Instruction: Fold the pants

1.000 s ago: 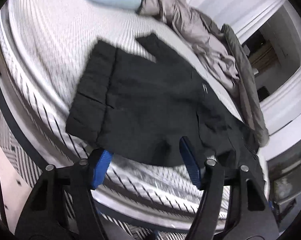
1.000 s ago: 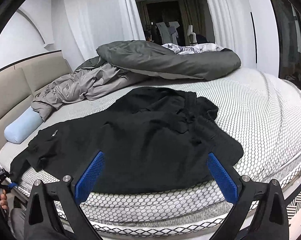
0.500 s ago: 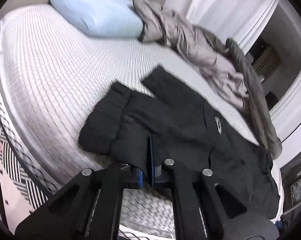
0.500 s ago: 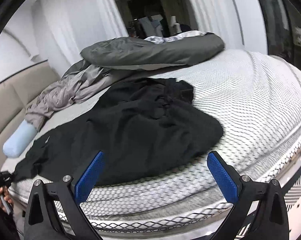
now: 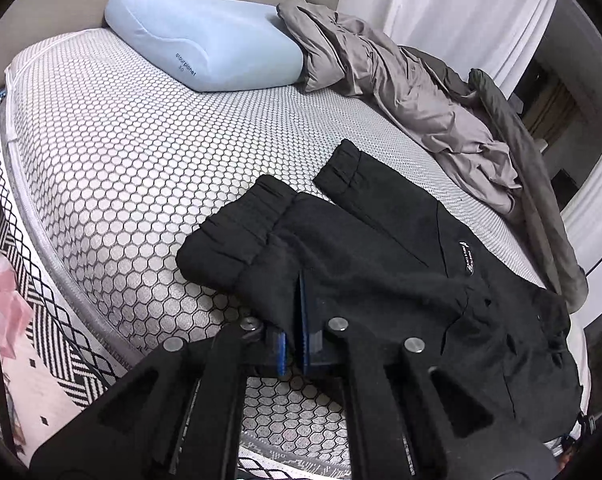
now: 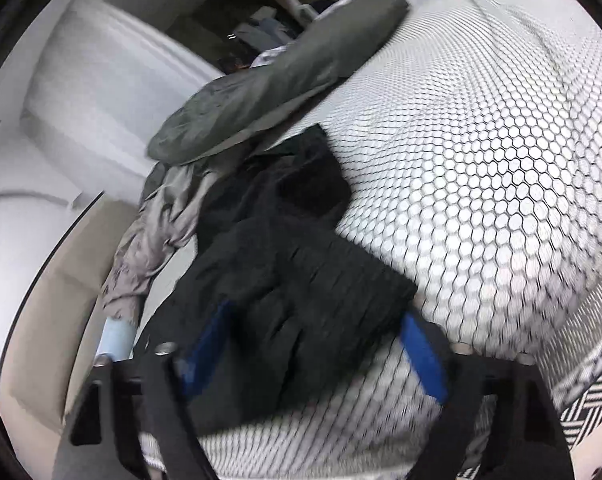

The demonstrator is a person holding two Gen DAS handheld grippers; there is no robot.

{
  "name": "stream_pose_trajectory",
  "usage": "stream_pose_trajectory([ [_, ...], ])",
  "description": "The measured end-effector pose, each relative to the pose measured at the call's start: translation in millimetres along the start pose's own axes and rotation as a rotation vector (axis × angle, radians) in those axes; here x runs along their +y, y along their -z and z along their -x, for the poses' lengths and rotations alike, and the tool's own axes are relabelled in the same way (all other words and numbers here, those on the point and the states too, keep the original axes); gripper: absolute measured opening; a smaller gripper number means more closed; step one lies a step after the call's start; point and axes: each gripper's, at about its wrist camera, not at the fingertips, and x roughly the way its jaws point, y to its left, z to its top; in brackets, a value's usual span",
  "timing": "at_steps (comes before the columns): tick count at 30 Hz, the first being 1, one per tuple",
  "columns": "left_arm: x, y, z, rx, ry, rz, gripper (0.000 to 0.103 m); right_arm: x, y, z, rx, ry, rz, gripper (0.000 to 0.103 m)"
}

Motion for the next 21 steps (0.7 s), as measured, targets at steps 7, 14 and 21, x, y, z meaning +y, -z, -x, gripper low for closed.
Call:
stream_pose_trajectory([
  [7, -32.6, -9.1, 1.3, 0.01, -0.034, -0.137, 0.002, -5.2, 9.9, 56.7, -0.091, 0.105, 0.089, 0.014],
  [14, -37.5, 3.6, -27.6, 0.11, -0.081, -0.126, 0.003, -23.1, 15.9, 71.5, -0.044, 0.199, 0.105, 0.028],
  [21, -53.0, -2.2, -16.1, 0.115, -0.082, -0.137, 0.014, 9.8, -20.8, 78.4, -0.092, 0.228, 0.204, 0.059],
])
